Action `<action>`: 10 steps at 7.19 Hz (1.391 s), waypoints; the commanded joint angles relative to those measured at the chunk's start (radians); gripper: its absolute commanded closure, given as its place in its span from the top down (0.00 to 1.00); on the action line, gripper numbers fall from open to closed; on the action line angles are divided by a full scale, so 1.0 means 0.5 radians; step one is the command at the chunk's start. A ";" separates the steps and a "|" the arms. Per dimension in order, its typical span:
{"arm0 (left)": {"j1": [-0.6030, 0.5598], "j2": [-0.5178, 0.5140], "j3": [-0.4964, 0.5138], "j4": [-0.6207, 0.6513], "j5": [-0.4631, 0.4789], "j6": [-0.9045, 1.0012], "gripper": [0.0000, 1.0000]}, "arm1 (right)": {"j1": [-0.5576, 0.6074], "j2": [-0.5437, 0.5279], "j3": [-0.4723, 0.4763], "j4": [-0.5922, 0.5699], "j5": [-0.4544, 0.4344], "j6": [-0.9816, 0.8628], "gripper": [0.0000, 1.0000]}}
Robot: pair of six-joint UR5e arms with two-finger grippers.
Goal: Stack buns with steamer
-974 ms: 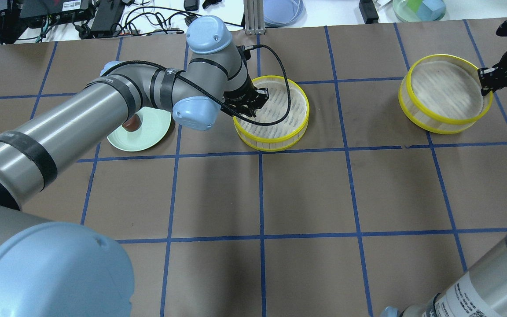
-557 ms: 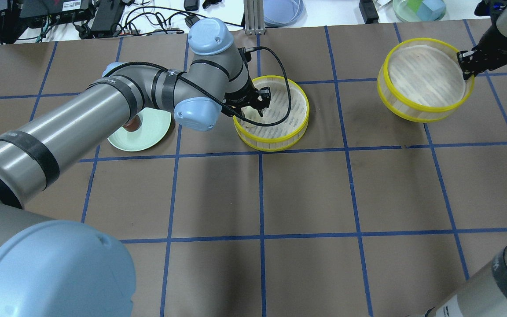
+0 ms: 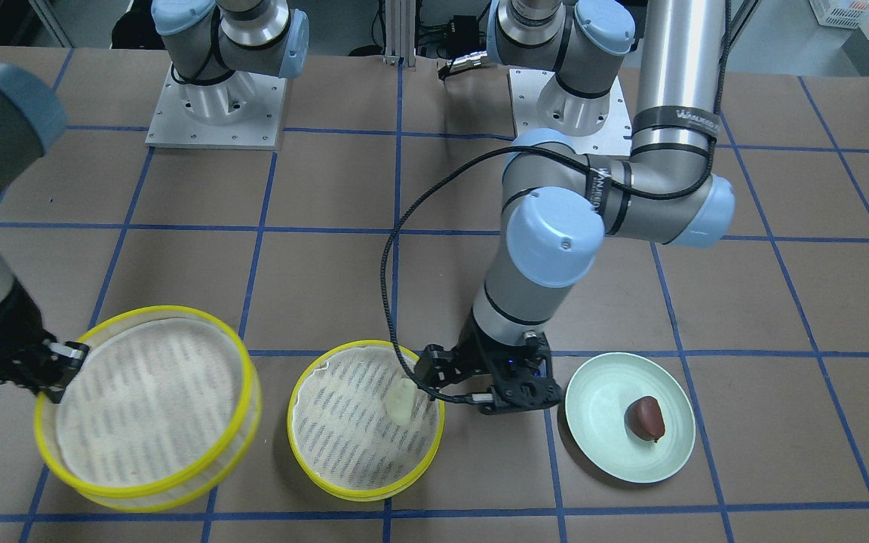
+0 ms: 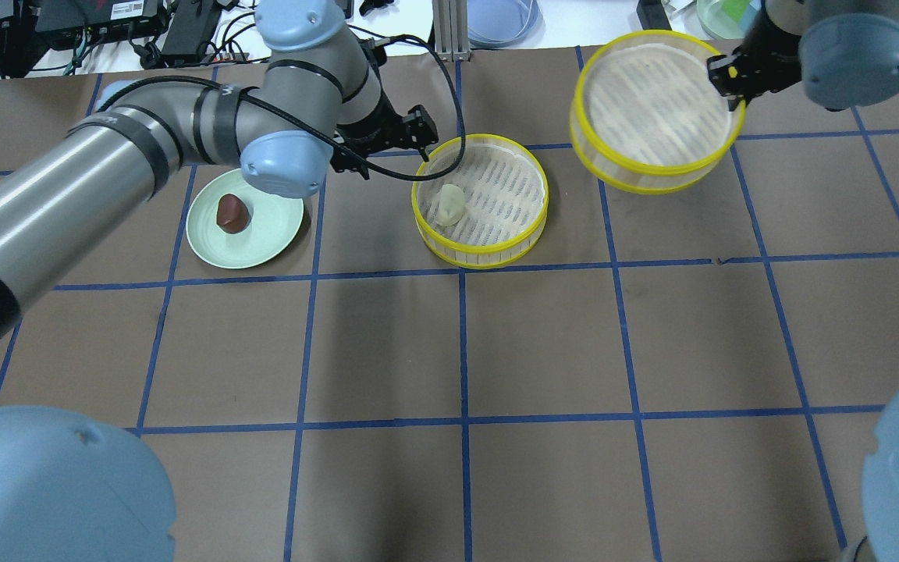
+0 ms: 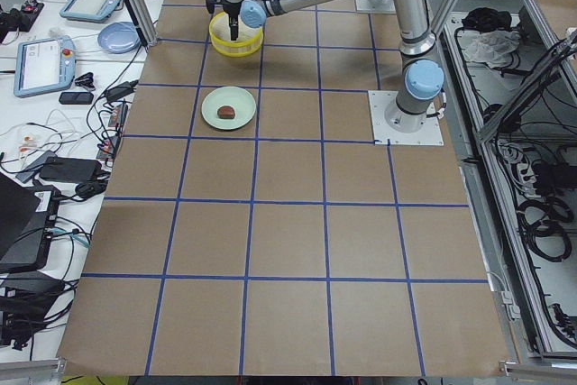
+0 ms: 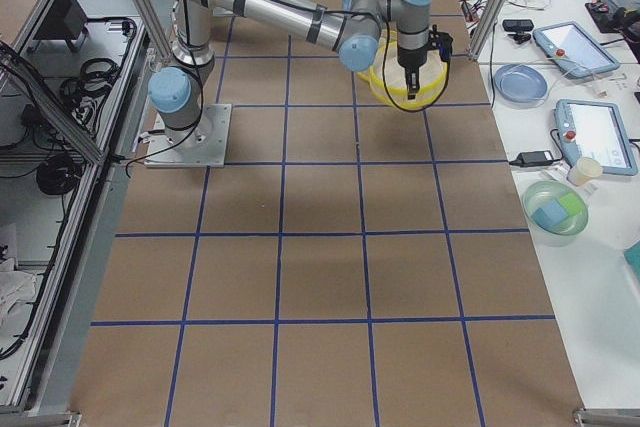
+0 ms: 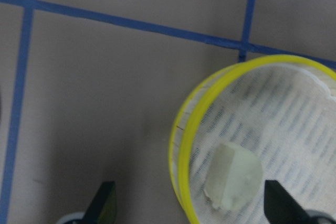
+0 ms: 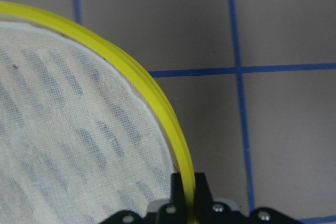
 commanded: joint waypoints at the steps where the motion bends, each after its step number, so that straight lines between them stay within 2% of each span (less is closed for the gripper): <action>1: 0.263 0.097 -0.005 -0.174 0.225 0.406 1.00 | 0.391 0.018 -0.001 -0.042 -0.066 0.433 0.00; 3: 0.456 0.101 -0.045 -0.196 0.258 0.689 1.00 | 0.456 0.140 -0.007 -0.033 -0.041 0.780 0.00; 5: 0.600 0.064 -0.173 -0.166 0.261 1.151 1.00 | 0.481 0.235 -0.004 -0.033 -0.038 0.892 0.00; 8: 0.678 -0.083 -0.220 -0.083 0.230 1.197 1.00 | 0.484 0.239 0.002 0.028 0.060 0.901 0.00; 10: 0.681 -0.196 -0.226 -0.040 0.239 1.264 0.99 | 0.554 0.242 0.027 0.013 0.060 0.999 0.00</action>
